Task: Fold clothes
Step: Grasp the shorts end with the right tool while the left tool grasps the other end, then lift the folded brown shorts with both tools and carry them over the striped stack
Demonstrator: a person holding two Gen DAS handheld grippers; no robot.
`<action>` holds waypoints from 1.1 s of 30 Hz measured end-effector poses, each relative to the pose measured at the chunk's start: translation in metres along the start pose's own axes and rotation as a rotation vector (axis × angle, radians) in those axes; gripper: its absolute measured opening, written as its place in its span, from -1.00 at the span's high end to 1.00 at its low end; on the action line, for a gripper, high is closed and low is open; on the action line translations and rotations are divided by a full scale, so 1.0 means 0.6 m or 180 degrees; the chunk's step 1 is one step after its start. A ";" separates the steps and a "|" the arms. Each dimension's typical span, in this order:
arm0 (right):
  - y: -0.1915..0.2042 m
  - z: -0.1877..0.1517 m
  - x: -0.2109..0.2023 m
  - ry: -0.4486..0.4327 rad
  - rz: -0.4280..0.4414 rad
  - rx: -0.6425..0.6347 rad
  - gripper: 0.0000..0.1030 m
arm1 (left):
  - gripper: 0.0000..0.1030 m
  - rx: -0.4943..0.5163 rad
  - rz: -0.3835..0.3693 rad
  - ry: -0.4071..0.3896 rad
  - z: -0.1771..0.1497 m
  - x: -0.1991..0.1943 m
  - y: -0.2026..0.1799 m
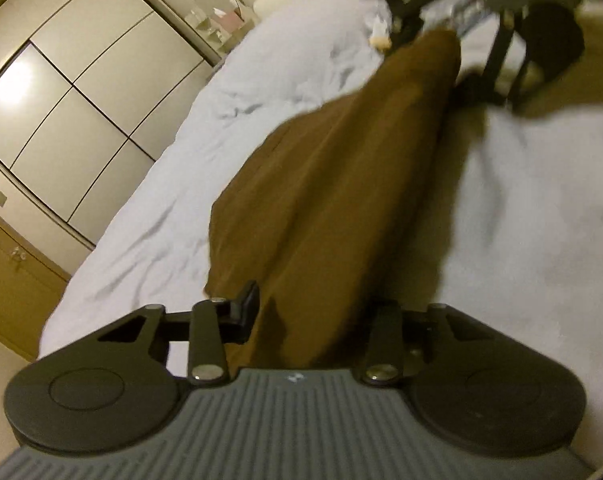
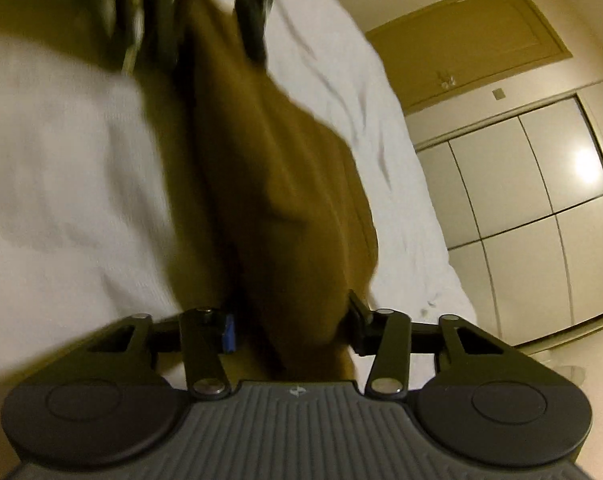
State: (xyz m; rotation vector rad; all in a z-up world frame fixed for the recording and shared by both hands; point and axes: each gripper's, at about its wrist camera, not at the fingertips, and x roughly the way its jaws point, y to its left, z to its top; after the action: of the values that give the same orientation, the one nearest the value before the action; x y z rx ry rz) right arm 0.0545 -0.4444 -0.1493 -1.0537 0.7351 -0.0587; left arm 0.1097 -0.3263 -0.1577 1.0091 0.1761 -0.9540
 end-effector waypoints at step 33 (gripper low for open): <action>-0.061 0.052 -0.023 0.0077 -0.0095 0.0161 0.62 | 0.85 0.0686 0.0115 -0.0053 0.038 -0.039 0.031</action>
State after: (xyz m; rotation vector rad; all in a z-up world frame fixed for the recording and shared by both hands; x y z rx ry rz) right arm 0.0725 -0.4342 -0.1038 -1.0173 0.7364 -0.1152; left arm 0.1030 -0.3265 -0.1208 1.1979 0.0412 -0.9624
